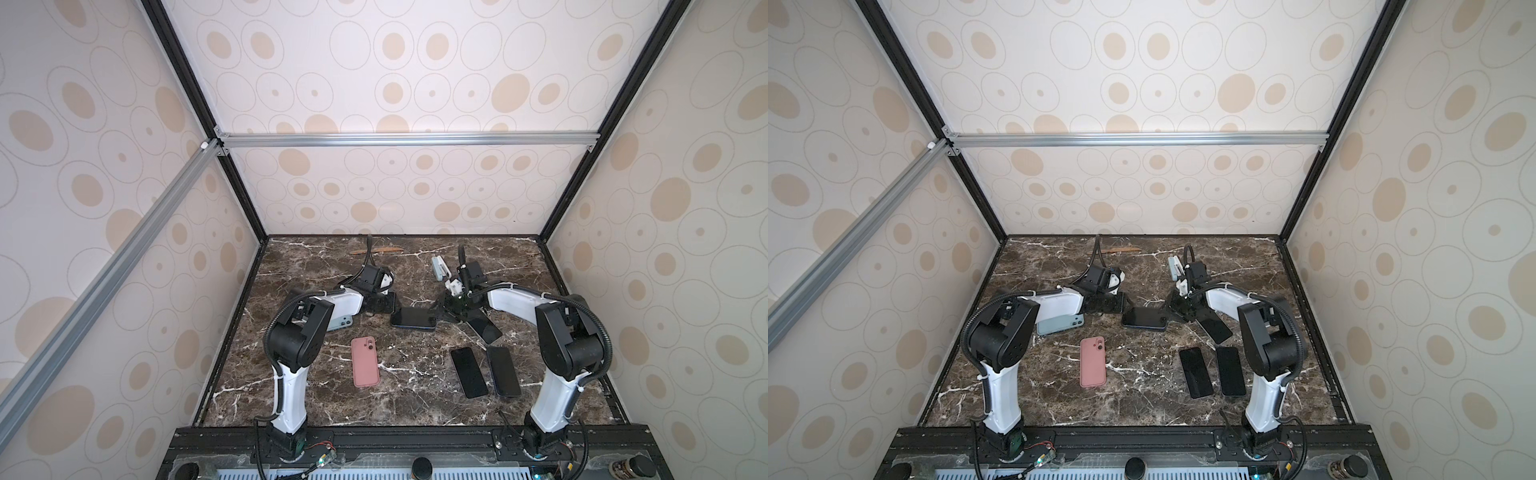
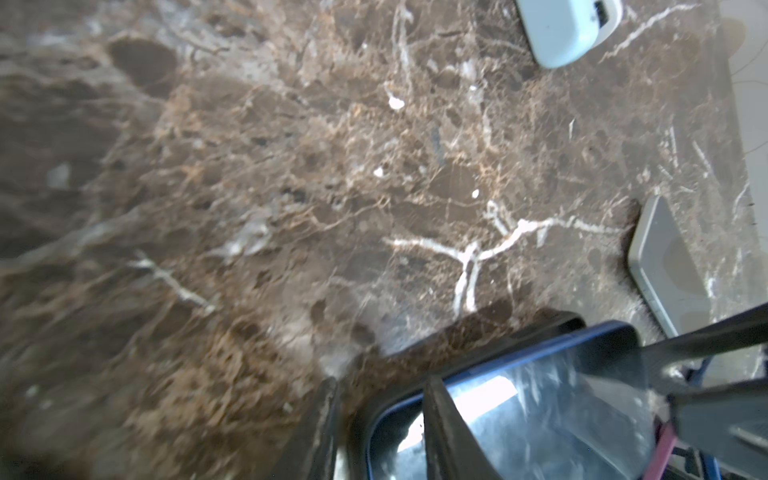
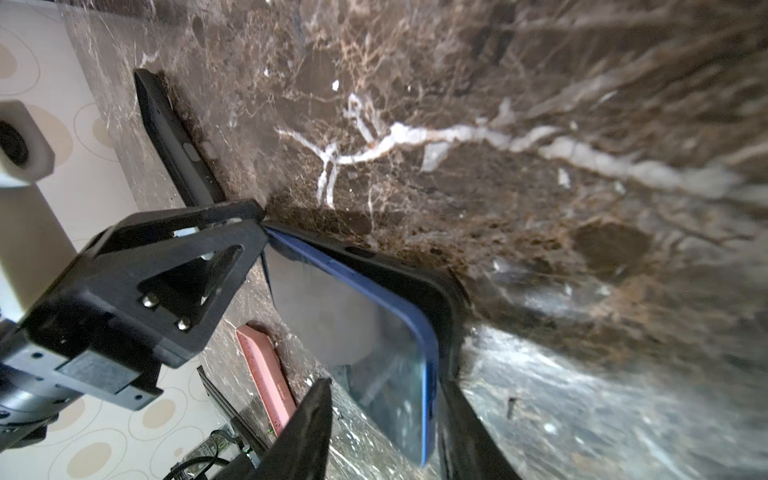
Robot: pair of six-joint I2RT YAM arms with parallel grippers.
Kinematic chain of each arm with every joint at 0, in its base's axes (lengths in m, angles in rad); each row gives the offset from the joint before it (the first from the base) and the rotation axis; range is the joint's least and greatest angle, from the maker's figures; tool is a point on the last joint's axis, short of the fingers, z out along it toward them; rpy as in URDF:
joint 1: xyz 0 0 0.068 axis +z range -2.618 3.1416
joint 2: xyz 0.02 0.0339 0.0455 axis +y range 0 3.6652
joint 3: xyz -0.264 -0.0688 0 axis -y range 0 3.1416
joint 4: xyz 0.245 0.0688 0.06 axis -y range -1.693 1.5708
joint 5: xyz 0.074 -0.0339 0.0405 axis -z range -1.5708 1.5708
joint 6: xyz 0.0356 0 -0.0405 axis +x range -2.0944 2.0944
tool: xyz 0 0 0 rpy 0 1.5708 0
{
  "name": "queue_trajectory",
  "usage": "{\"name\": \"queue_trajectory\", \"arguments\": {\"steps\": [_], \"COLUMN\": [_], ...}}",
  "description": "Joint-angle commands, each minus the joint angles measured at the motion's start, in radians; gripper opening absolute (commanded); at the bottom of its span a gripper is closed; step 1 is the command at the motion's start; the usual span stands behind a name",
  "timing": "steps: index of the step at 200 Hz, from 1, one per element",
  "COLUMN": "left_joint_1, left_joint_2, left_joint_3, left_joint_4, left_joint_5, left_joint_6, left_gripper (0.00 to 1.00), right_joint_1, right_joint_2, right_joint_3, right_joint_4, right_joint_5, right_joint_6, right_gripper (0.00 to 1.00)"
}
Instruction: Put the phone into the phone case
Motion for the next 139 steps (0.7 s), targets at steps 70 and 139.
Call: {"name": "queue_trajectory", "arguments": {"steps": [70,139], "left_joint_1": [0.013,0.016], "left_joint_2": [-0.069,-0.054], "left_joint_3": [-0.054,-0.104], "left_joint_4": [-0.146,-0.106], "left_joint_5": [-0.049,0.056], "left_joint_6": [0.011,0.007], "left_gripper": [0.41,0.34], "right_joint_1": [0.009,0.020], "right_joint_2": [-0.097,-0.024], "right_joint_3": [0.022,-0.004], "right_joint_4": [-0.143,-0.111], "right_joint_5": [0.070,0.050], "right_joint_6": [-0.040,-0.021], "right_gripper": [0.48,0.34]}}
